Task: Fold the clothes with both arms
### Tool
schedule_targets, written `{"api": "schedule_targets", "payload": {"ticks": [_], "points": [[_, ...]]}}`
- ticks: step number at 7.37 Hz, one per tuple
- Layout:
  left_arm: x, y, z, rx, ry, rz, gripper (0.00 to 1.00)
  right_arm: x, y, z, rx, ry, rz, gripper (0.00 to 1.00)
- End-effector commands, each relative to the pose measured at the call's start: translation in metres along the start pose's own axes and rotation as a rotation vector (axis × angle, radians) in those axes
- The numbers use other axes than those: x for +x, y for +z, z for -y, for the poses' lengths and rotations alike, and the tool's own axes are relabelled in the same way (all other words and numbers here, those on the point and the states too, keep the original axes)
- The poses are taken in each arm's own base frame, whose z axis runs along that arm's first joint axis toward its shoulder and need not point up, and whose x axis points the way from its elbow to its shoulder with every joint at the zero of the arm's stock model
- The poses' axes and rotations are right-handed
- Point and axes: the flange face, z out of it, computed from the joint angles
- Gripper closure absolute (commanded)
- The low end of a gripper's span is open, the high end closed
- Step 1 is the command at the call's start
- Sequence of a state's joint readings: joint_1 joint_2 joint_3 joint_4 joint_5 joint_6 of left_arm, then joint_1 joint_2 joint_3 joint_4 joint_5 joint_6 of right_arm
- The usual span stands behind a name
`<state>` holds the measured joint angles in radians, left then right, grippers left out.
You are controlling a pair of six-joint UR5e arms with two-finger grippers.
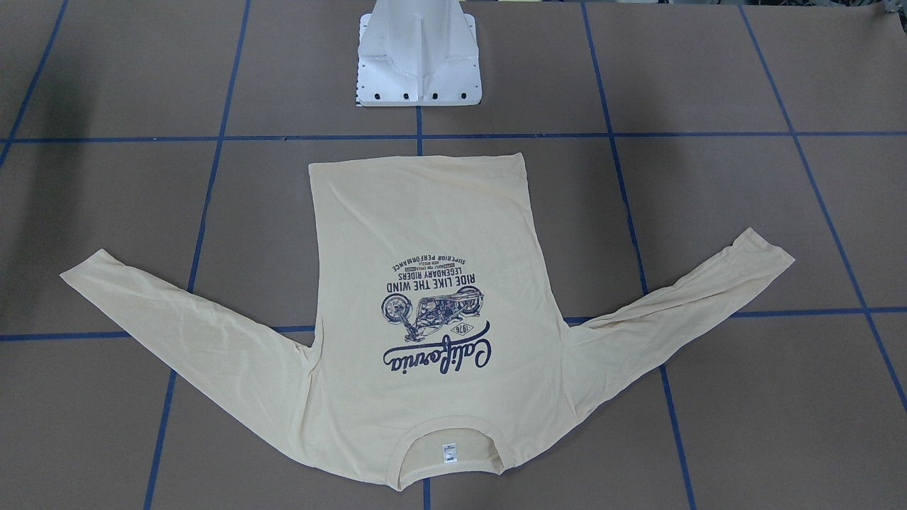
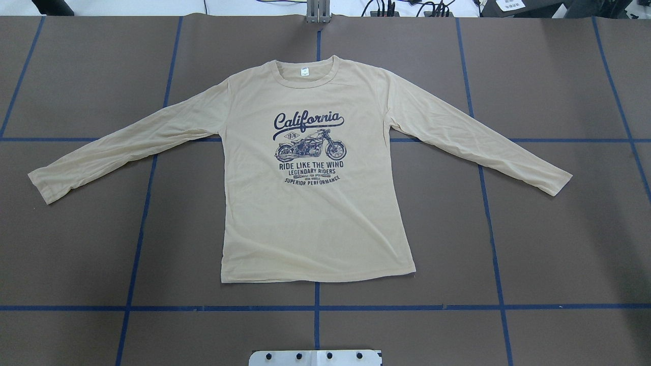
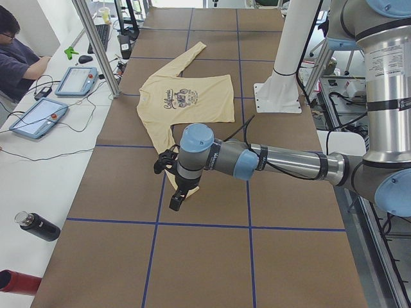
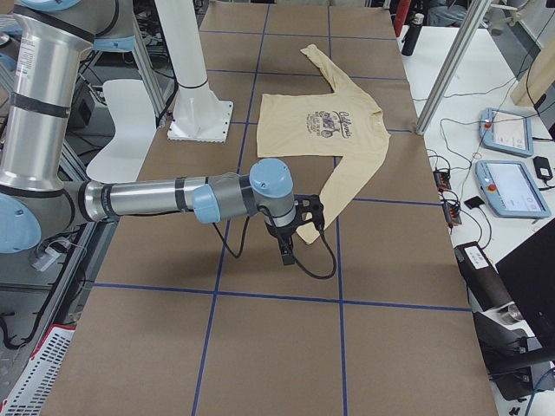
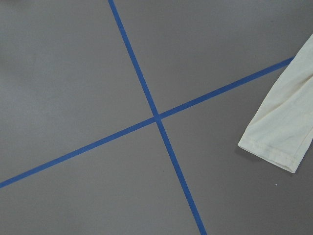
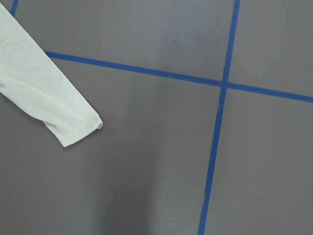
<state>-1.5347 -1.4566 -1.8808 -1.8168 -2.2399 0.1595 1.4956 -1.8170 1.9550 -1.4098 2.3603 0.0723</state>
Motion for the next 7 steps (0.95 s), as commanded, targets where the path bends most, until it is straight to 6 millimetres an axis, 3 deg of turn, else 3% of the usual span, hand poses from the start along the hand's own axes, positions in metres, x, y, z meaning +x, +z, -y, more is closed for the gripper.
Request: {"api": "schedule_targets", "payload": {"ticks": [1,2,4,6,7], "points": [[0.012,-0.027,0.064,0.163,0.134,0.033,0.00,-0.013,-0.011,0.027,0.042,-0.043,0.002,0.00],[0.010,-0.027,0.088,0.187,0.157,0.027,0.00,-0.007,-0.006,0.024,0.064,-0.062,0.005,0.00],[0.012,-0.029,0.092,0.195,0.165,0.025,0.00,-0.009,-0.009,0.028,0.102,-0.110,-0.011,0.00],[0.013,-0.031,0.092,0.198,0.167,0.026,0.00,-0.003,0.022,0.023,0.045,-0.018,-0.006,0.00],[0.014,-0.032,0.092,0.199,0.168,0.026,0.00,-0.014,0.035,0.024,0.026,0.035,-0.016,0.00]]}}
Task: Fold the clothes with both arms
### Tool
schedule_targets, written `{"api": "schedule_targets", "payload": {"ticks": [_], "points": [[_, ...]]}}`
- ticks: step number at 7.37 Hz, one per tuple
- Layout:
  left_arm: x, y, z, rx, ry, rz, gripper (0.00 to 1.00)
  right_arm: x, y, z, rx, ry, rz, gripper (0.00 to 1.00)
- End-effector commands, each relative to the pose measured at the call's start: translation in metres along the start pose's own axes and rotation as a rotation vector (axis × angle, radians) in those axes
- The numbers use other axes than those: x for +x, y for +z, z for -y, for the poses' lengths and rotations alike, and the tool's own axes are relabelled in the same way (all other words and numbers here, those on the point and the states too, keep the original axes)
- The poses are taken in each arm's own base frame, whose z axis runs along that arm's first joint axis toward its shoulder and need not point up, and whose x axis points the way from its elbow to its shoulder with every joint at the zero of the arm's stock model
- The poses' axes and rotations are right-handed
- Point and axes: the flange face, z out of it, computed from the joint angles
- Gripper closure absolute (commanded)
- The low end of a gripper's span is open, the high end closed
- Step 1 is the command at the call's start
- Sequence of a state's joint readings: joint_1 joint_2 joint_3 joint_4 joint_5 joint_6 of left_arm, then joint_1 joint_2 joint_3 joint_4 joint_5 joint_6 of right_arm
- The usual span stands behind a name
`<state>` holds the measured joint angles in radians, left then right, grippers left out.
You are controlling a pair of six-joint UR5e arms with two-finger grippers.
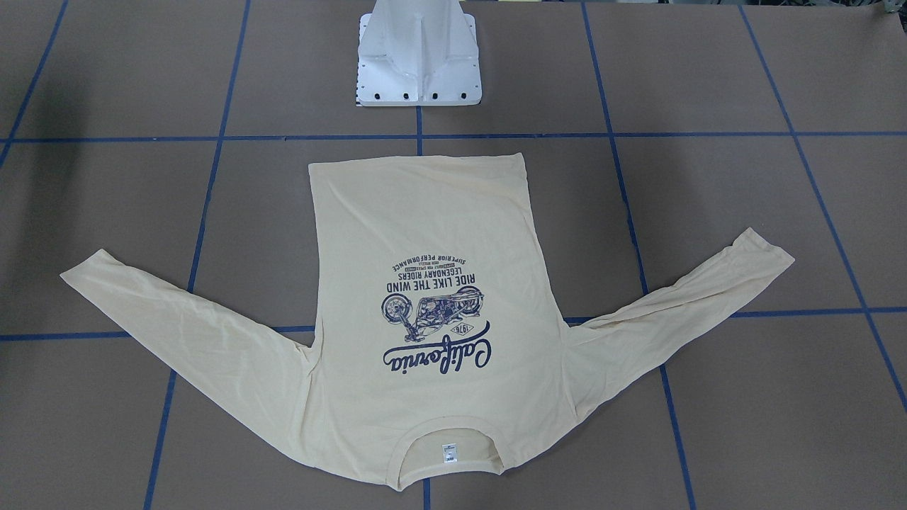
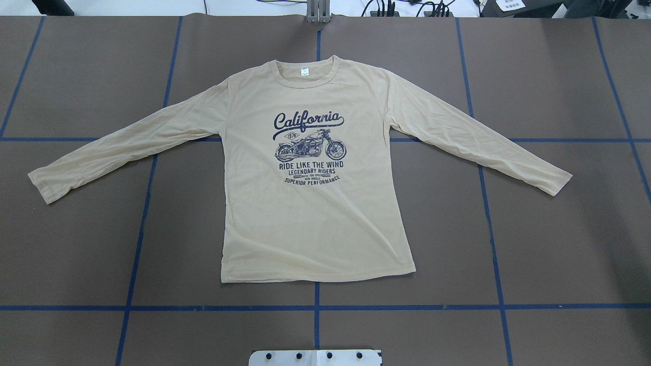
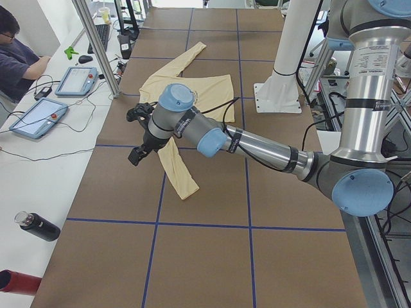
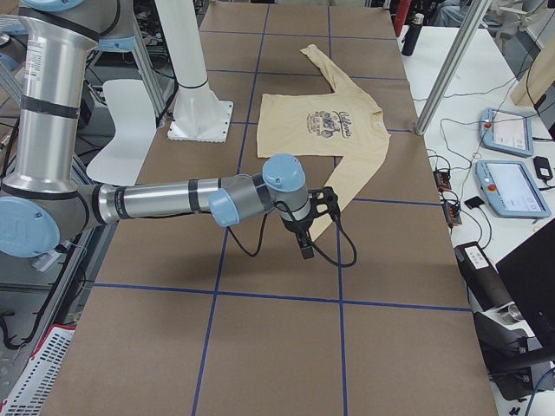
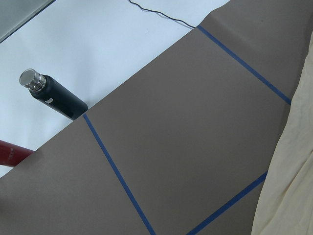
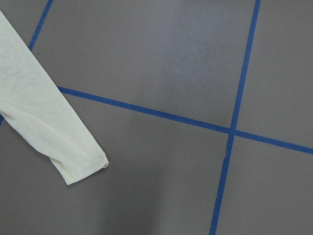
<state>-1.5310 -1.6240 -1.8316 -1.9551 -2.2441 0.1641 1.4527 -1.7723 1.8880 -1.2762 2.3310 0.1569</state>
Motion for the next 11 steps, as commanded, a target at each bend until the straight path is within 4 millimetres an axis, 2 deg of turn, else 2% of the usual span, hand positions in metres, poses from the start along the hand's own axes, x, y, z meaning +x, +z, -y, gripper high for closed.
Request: {"api": "schedule_targets", "payload": {"ticks": [1,2,3,5,6,7,8,11], "points": [[0.001,-0.001,0.001,0.003,0.003,0.000,0.00,-0.032,0.032,0.003,-0.003,0.094,-0.007,0.00],[0.001,-0.002,0.002,0.004,0.004,0.001,0.00,-0.068,0.063,0.006,0.042,0.148,-0.026,0.00],[0.002,-0.002,0.002,0.006,0.005,0.001,0.00,-0.092,0.104,0.004,0.080,0.172,-0.035,0.00],[0.002,-0.003,0.001,0.006,0.005,0.001,0.00,-0.097,0.163,0.006,0.152,0.202,0.040,0.01],[0.002,-0.002,0.001,0.004,0.005,0.001,0.00,-0.109,0.188,0.010,0.192,0.221,0.058,0.02],[0.001,-0.002,-0.001,0.003,0.002,0.001,0.00,-0.120,0.205,0.014,0.214,0.217,0.033,0.11],[0.002,-0.002,-0.001,0.002,0.003,0.000,0.00,-0.121,0.214,0.011,0.207,0.211,0.023,0.18],[0.001,-0.002,-0.002,0.001,0.001,0.001,0.00,-0.114,0.214,0.003,0.199,0.215,0.013,0.25]]}}
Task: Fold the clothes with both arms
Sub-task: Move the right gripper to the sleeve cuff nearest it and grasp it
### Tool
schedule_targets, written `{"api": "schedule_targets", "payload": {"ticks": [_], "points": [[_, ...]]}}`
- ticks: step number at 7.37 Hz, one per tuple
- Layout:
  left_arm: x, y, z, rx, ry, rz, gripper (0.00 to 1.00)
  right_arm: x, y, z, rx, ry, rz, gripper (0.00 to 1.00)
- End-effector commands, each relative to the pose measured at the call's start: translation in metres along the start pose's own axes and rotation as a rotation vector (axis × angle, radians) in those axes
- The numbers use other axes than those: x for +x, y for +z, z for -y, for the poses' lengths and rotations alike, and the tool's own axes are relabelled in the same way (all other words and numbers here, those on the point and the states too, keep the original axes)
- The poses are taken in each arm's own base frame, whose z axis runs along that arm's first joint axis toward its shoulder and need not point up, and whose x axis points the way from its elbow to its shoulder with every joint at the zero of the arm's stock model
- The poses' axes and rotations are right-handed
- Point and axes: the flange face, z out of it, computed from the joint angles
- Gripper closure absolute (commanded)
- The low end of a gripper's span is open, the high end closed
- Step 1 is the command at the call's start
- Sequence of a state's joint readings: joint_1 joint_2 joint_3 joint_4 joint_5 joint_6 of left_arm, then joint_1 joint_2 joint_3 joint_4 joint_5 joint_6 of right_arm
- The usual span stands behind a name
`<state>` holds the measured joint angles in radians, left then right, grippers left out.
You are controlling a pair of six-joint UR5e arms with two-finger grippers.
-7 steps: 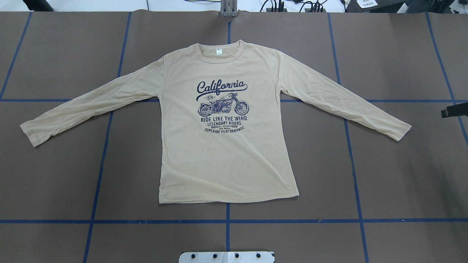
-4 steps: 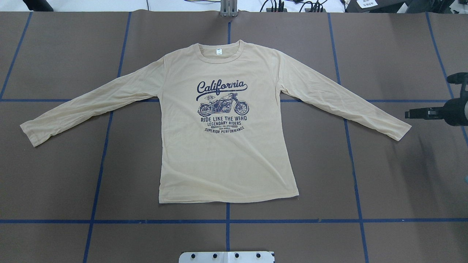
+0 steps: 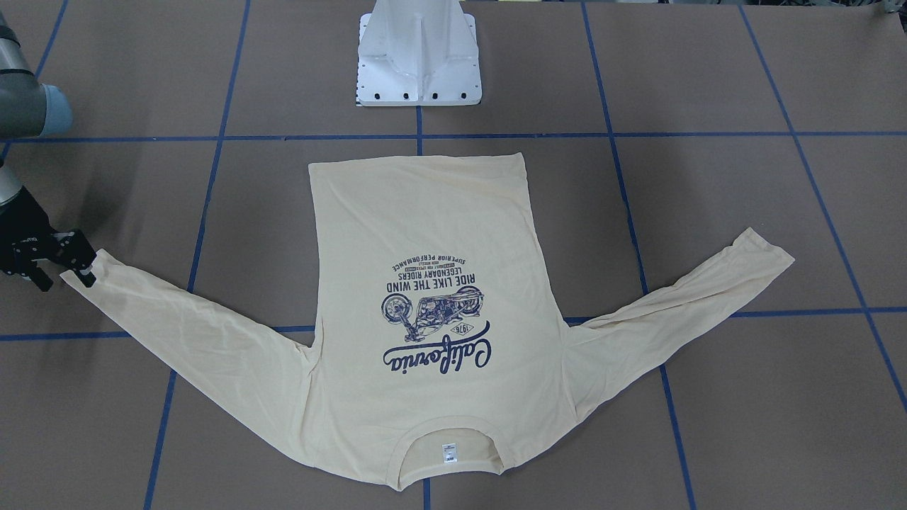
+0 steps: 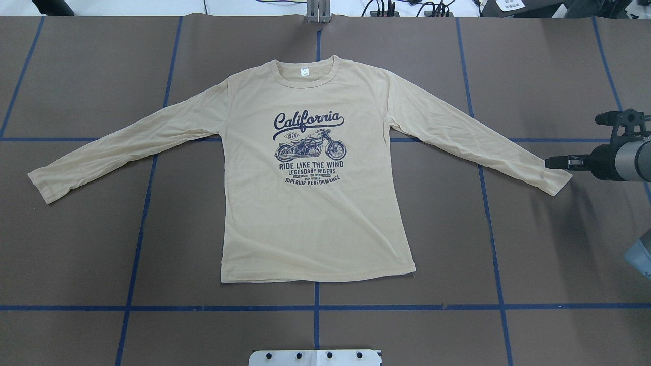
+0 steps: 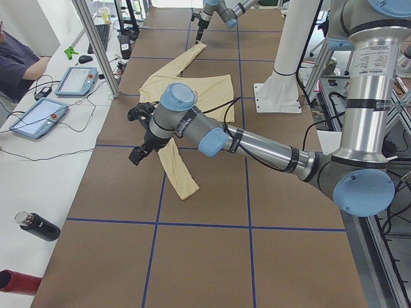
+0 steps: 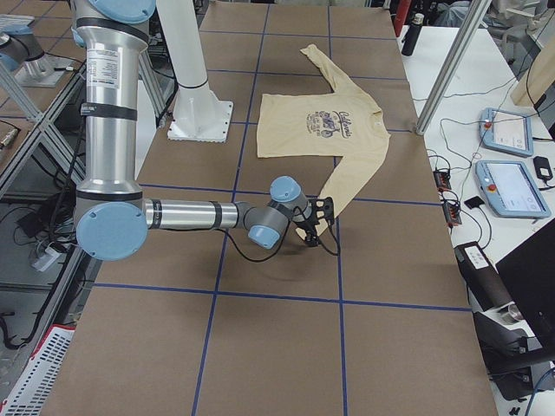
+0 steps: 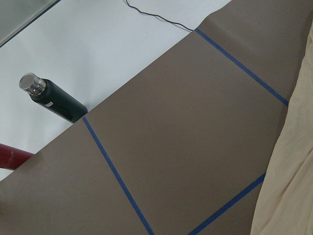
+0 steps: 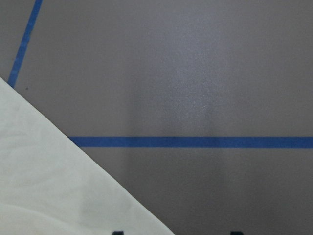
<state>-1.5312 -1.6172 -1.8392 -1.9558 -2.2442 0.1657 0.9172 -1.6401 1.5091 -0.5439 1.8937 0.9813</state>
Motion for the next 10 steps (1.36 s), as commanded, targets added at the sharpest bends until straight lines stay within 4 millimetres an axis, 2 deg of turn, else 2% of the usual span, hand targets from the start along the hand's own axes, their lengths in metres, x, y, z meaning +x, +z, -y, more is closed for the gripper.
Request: {"api": "schedule_targets", "payload": {"ticks": [1,2,3,6,7,9,10], "points": [[0.000,0.000,0.000,0.000,0.000,0.000,0.00,0.008,-0.001,-0.007,-0.008,0.002,-0.013,0.27],[0.000,0.000,0.000,0.000,-0.001,0.001,0.00,0.010,-0.001,-0.009,-0.011,0.003,-0.017,0.32],[0.000,0.000,0.000,0.000,0.000,0.000,0.00,0.010,0.000,-0.010,-0.012,0.002,-0.016,0.43],[0.000,0.000,0.000,0.000,0.000,0.000,0.00,0.008,0.002,-0.014,-0.022,-0.004,-0.016,0.49],[0.000,0.000,0.000,0.000,0.000,0.000,0.00,0.009,0.002,-0.015,-0.022,-0.002,-0.017,0.60],[0.000,0.000,0.000,0.000,0.000,0.000,0.00,0.011,0.001,-0.018,-0.029,0.000,-0.018,1.00],[0.000,0.000,0.000,0.000,0.000,0.000,0.00,0.012,-0.002,-0.018,-0.027,-0.001,-0.017,1.00]]}}
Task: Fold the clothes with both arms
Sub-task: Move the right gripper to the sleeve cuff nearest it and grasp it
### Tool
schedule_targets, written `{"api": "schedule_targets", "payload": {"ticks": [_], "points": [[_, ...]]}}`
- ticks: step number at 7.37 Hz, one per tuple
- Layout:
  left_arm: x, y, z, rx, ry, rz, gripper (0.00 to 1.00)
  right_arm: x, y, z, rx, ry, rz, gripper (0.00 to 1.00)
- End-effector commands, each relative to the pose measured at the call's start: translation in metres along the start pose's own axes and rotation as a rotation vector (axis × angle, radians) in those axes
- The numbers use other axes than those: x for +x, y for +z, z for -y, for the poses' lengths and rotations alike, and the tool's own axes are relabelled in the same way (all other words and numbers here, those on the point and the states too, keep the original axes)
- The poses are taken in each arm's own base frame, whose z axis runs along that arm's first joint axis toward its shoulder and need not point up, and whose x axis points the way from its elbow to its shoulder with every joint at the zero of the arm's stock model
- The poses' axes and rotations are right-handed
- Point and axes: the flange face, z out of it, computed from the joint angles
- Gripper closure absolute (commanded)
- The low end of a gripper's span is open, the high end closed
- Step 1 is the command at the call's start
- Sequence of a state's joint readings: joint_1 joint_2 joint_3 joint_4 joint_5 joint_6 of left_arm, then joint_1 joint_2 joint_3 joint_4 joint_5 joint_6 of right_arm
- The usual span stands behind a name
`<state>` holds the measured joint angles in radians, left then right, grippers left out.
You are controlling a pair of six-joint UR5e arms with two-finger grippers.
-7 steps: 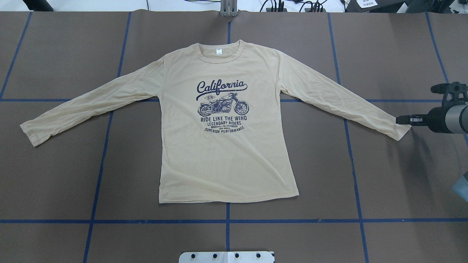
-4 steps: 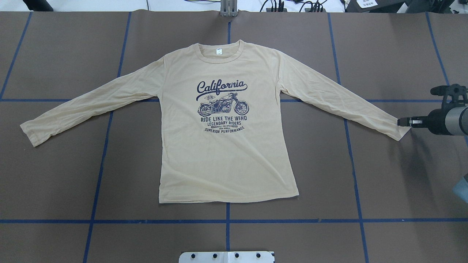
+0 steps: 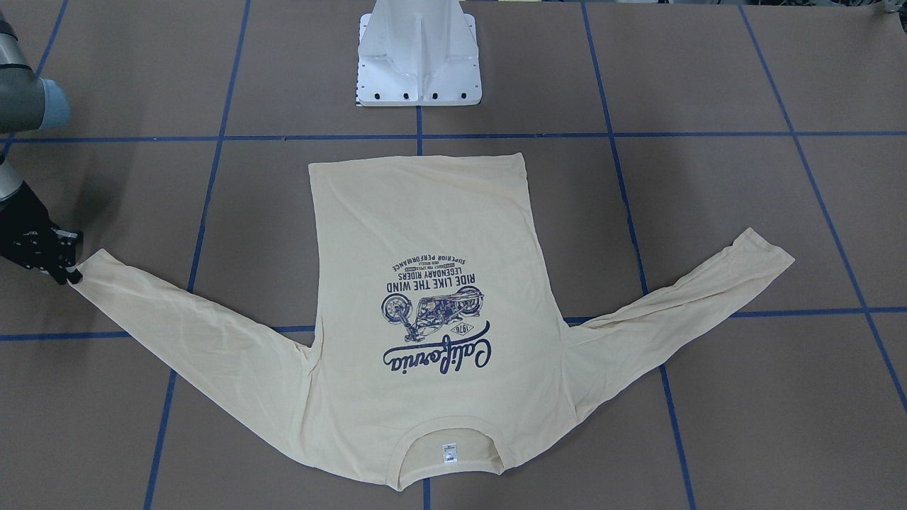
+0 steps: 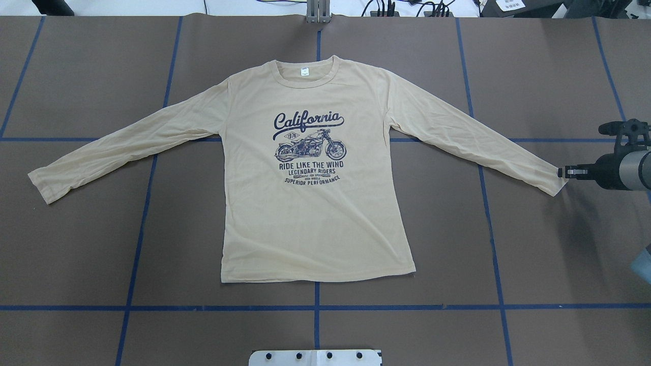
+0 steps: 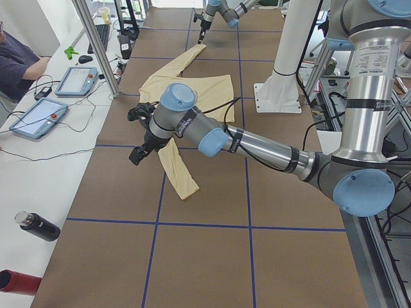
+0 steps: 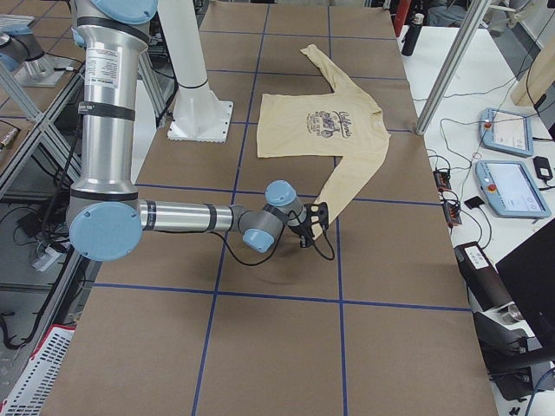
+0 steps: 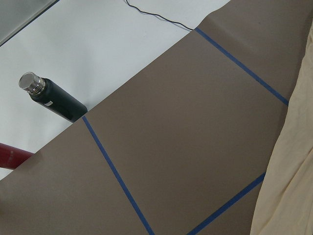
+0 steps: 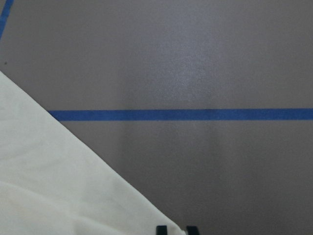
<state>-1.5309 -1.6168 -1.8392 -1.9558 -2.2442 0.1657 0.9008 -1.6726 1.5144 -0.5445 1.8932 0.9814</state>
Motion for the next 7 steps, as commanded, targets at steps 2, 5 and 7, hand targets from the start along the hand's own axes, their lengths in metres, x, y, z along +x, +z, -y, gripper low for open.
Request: {"api": "schedule_targets", "payload": {"ticks": [2,5,7], "points": [[0.000,0.000,0.000,0.000,-0.001,0.000,0.00,-0.015,-0.028,0.006,0.031,-0.013,0.044,1.00],[0.000,-0.001,0.000,0.001,-0.001,0.000,0.00,-0.086,-0.094,0.073,0.102,0.022,0.059,1.00],[0.000,0.000,0.000,0.000,-0.003,0.000,0.00,-0.203,-0.140,0.142,0.100,0.103,0.027,1.00]]}}
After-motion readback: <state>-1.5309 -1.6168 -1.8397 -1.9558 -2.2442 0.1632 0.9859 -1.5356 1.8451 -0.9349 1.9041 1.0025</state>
